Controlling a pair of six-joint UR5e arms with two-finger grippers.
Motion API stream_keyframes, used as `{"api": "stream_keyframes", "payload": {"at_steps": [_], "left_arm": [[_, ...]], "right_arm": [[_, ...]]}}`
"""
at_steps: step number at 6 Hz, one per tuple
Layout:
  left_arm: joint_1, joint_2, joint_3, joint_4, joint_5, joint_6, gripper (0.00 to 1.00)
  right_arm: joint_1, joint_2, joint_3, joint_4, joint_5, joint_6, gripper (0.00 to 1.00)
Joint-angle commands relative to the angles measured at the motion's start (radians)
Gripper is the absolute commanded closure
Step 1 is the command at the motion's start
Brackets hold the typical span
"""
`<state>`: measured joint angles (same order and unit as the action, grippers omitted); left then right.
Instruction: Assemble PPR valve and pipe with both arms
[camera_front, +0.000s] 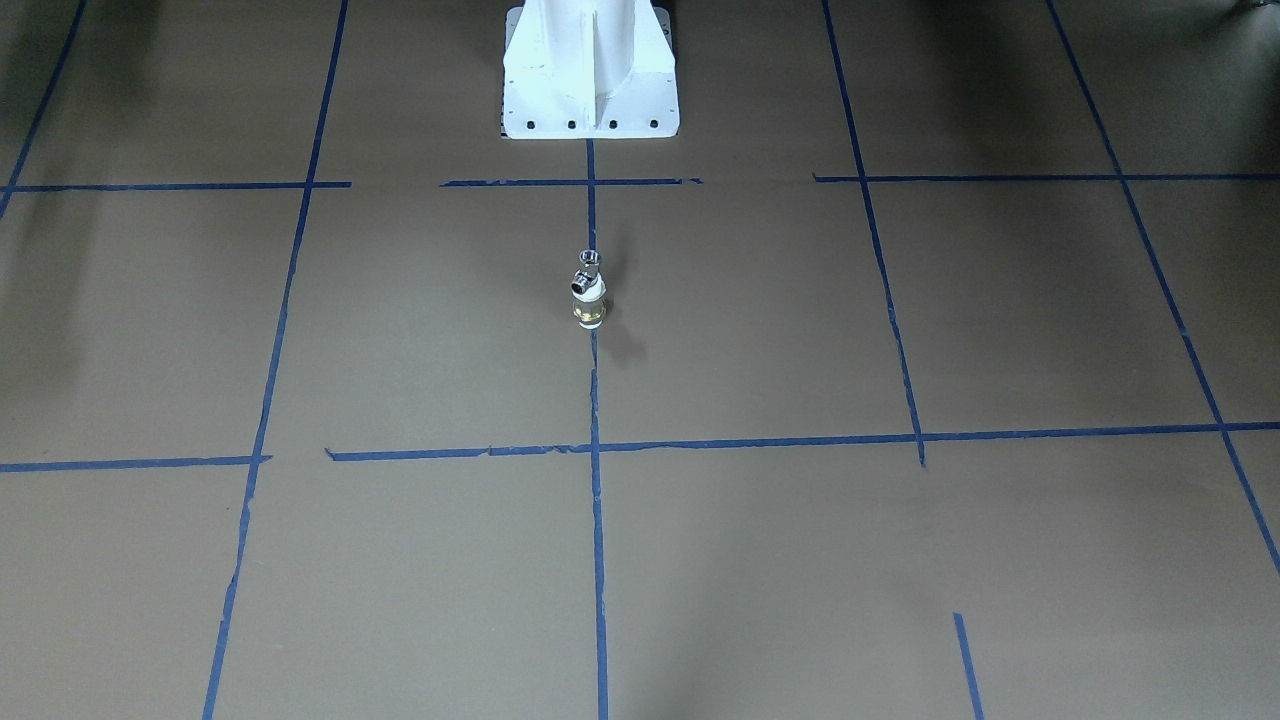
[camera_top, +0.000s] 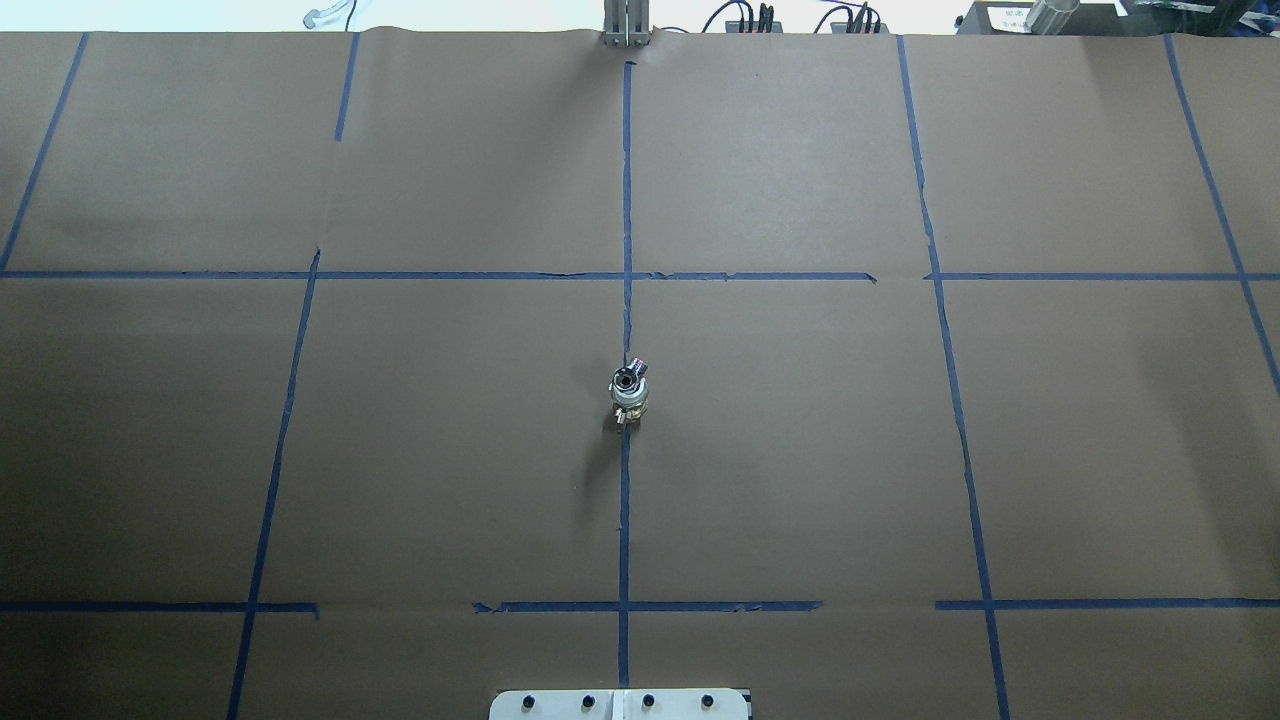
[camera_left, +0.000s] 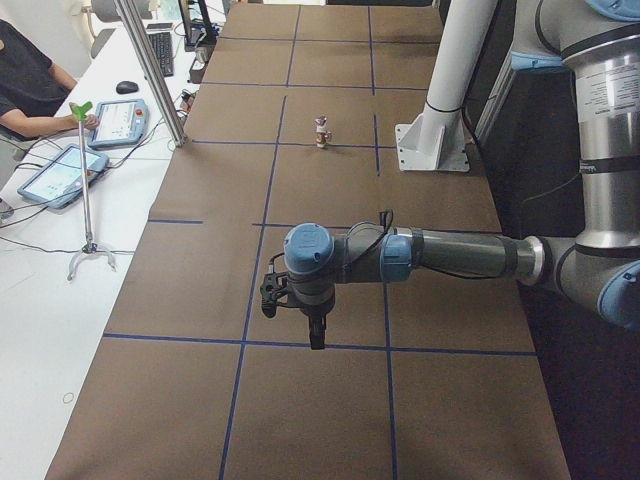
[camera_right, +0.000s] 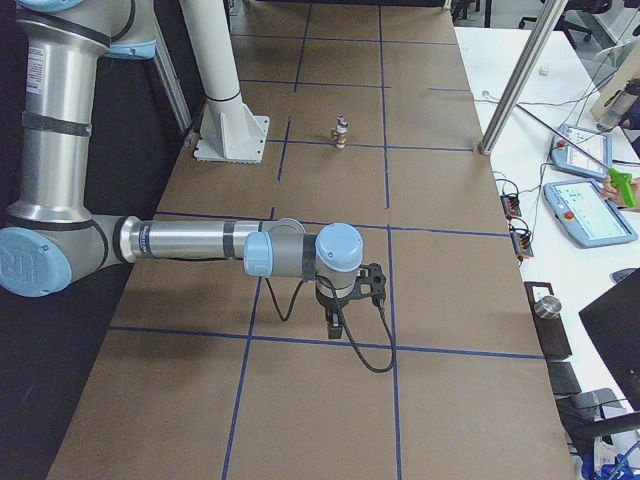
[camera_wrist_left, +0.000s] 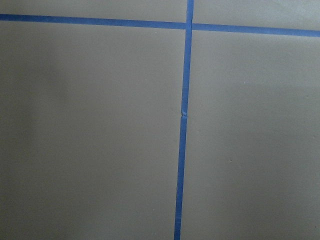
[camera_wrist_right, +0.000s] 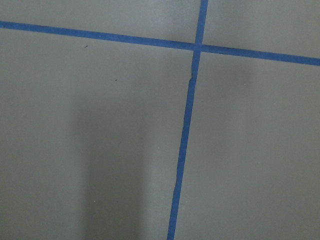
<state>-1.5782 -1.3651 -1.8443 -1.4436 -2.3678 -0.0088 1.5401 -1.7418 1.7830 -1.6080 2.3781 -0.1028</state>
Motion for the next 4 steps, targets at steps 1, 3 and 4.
{"api": "stream_keyframes", "payload": {"at_steps": [1,3,4], "left_arm": [[0.001,0.001,-0.013,-0.003,0.002,0.001,0.0],[0.004,-0.006,-0.013,-0.004,0.004,0.003,0.0],[0.004,-0.006,-0.015,-0.004,0.002,0.003,0.0]], "right_arm": [[0.006,-0.004,0.001,-0.001,-0.008,0.002,0.0],[0.018,-0.013,0.009,0.0,-0.007,0.075,0.0],[0.018,-0.018,0.013,0.0,-0.007,0.089,0.0]]}}
